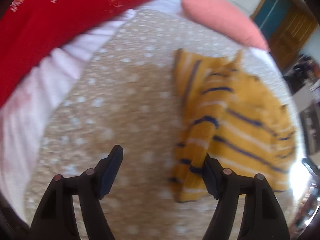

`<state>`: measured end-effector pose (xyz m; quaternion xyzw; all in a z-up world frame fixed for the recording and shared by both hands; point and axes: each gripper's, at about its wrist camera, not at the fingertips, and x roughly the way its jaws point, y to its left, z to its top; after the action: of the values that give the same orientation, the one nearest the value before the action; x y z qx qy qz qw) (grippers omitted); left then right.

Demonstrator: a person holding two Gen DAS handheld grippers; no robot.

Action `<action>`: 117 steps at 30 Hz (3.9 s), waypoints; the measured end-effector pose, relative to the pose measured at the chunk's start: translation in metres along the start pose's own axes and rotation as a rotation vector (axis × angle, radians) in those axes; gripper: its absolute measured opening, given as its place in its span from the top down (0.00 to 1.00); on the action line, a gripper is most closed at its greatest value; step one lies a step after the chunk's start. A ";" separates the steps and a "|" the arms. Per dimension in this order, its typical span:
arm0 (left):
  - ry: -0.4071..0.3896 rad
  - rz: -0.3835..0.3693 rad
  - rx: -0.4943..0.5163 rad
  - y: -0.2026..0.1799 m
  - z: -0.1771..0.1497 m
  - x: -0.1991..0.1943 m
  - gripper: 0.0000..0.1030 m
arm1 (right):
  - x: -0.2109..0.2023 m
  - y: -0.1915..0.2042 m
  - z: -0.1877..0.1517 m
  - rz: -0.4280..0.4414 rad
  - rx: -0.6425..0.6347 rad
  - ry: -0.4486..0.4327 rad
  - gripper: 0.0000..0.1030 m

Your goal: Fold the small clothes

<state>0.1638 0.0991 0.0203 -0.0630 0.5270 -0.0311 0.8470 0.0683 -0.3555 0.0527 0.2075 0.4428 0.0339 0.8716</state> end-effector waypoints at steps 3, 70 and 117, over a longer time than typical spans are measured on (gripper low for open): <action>0.018 0.007 -0.076 0.023 -0.005 0.005 0.27 | 0.001 -0.017 -0.013 -0.047 0.045 0.022 0.30; -0.400 -0.377 -0.329 0.089 -0.063 -0.058 0.27 | 0.053 0.160 0.076 -0.261 -0.215 -0.036 0.82; -0.338 -0.305 -0.291 0.059 -0.059 -0.043 0.26 | -0.007 -0.001 -0.044 -0.181 0.111 0.057 0.91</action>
<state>0.0913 0.1585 0.0241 -0.2669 0.3613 -0.0715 0.8906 0.0292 -0.3439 0.0345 0.2135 0.4857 -0.0636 0.8453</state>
